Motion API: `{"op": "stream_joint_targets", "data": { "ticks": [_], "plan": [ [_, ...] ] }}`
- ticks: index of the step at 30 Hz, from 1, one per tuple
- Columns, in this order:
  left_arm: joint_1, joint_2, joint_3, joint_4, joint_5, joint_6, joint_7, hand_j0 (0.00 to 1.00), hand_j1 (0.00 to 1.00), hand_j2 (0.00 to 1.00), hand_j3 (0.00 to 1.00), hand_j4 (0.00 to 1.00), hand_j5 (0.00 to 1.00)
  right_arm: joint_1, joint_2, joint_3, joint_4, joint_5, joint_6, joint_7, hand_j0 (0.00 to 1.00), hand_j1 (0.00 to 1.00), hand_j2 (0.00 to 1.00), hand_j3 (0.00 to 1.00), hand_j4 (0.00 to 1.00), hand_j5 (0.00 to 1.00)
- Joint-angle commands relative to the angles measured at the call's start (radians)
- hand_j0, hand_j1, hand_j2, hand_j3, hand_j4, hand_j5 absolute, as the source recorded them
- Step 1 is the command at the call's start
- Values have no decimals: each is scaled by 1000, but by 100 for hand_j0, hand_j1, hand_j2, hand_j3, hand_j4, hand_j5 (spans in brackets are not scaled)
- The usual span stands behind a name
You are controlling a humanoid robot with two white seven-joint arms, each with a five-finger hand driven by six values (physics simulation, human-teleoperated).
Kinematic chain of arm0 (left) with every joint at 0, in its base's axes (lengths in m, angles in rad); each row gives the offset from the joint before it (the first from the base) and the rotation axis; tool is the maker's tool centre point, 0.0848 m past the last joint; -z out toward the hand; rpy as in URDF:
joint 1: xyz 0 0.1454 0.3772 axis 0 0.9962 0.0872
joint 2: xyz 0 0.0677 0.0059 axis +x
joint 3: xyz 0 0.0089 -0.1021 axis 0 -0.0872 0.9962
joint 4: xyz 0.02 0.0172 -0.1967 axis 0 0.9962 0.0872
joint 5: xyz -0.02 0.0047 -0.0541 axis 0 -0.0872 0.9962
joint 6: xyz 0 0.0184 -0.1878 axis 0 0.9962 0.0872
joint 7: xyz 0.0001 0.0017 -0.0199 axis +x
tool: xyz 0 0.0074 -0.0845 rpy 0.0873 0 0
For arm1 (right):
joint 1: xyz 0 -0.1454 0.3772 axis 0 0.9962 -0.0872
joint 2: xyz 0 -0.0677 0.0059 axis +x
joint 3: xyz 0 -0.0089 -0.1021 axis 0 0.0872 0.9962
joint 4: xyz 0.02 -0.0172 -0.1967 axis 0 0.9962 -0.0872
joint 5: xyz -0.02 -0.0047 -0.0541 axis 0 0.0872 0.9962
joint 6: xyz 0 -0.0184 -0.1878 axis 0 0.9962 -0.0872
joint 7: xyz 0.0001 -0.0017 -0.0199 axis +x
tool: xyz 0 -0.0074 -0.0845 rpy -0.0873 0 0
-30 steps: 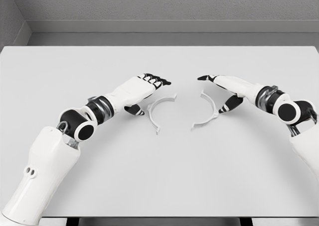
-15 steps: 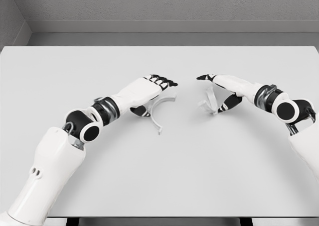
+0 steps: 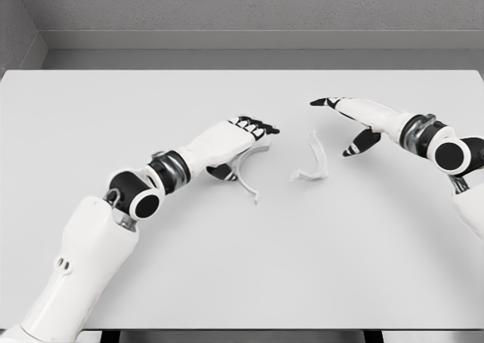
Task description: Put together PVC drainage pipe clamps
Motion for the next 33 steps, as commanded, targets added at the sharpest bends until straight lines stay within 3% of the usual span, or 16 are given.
{"op": "stream_joint_targets", "data": {
  "ticks": [1, 16, 24, 33],
  "plan": [
    [0, -6, 1, -3, 4, 2, 1, 100, 100, 100, 100, 100, 100, 0, -6, 1, -2, -1, -1, 0, 99, 99, 99, 99, 99, 99],
    [-14, -50, -4, 9, -10, 2, -1, 100, 100, 100, 100, 100, 100, -21, -4, 6, 6, -4, -9, 0, 100, 100, 100, 100, 100, 100],
    [-25, -67, -4, 38, -12, 2, -1, 100, 100, 100, 100, 100, 100, -46, -49, 6, 32, -9, -49, -5, 100, 100, 100, 100, 100, 100],
    [-29, -46, 39, 47, -9, 2, -1, 100, 100, 100, 100, 100, 100, -72, -46, 12, 40, -9, -51, -5, 100, 100, 100, 100, 100, 100]
  ]
}}
